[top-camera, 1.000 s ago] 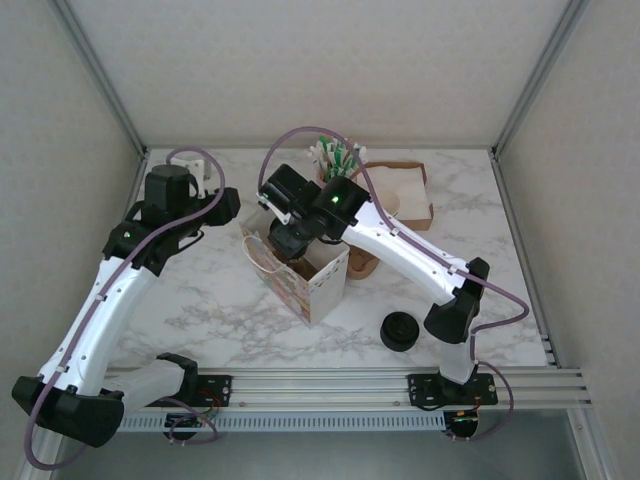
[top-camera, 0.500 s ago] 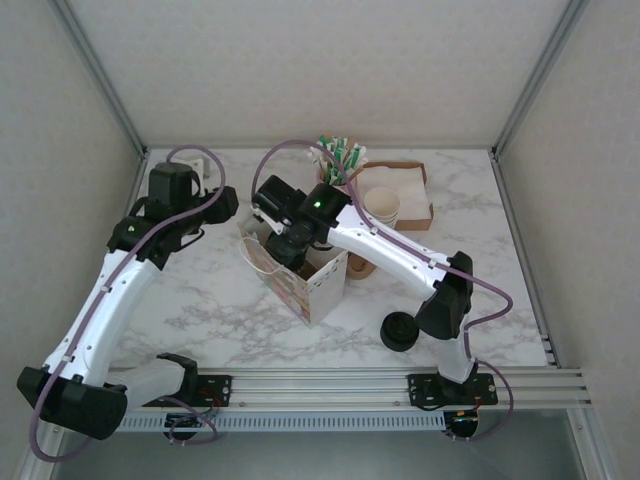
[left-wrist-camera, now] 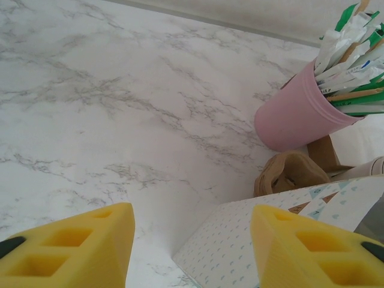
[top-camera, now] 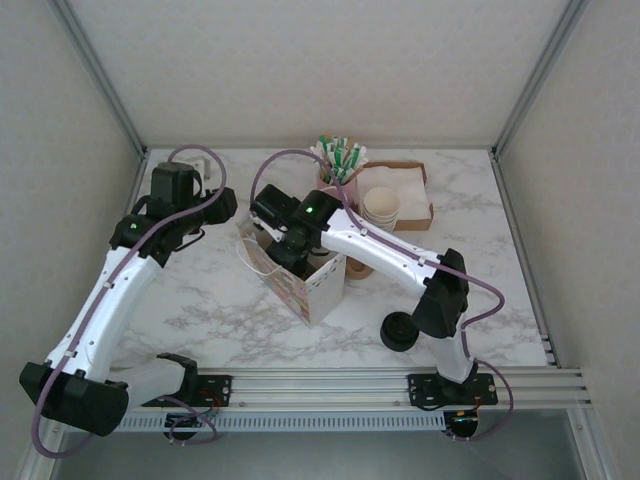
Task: Pack the takeout coffee
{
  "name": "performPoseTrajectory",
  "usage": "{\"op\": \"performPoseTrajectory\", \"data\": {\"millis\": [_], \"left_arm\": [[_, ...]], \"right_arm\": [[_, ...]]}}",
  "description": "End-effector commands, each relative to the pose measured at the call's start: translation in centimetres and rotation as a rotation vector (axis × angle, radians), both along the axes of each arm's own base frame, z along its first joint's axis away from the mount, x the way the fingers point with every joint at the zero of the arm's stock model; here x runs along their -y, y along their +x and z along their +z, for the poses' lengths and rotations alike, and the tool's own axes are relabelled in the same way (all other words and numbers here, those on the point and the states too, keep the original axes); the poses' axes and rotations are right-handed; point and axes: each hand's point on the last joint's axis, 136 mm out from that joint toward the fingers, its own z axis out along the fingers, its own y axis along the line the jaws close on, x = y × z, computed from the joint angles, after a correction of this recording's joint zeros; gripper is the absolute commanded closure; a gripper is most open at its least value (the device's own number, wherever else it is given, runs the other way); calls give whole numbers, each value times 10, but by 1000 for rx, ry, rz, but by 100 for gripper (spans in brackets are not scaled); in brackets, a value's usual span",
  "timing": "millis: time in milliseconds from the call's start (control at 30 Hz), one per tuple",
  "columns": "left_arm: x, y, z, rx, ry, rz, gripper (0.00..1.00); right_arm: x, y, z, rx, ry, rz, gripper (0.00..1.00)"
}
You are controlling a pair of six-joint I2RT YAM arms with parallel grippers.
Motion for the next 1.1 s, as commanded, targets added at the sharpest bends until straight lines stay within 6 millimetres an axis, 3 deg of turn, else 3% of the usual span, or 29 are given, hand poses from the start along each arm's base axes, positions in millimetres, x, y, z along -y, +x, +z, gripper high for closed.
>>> {"op": "performPoseTrajectory", "data": {"millis": [0, 533, 1067], "left_arm": [[-4, 0, 1, -11, -7, 17, 47], [1, 0, -1, -19, -17, -6, 49], [2, 2, -4, -25, -18, -10, 49]], "right_arm": [[-6, 4, -12, -17, 5, -8, 41], [-11, 18, -18, 44, 24, -13, 42], [-1, 4, -61, -46, -29, -31, 42]]}}
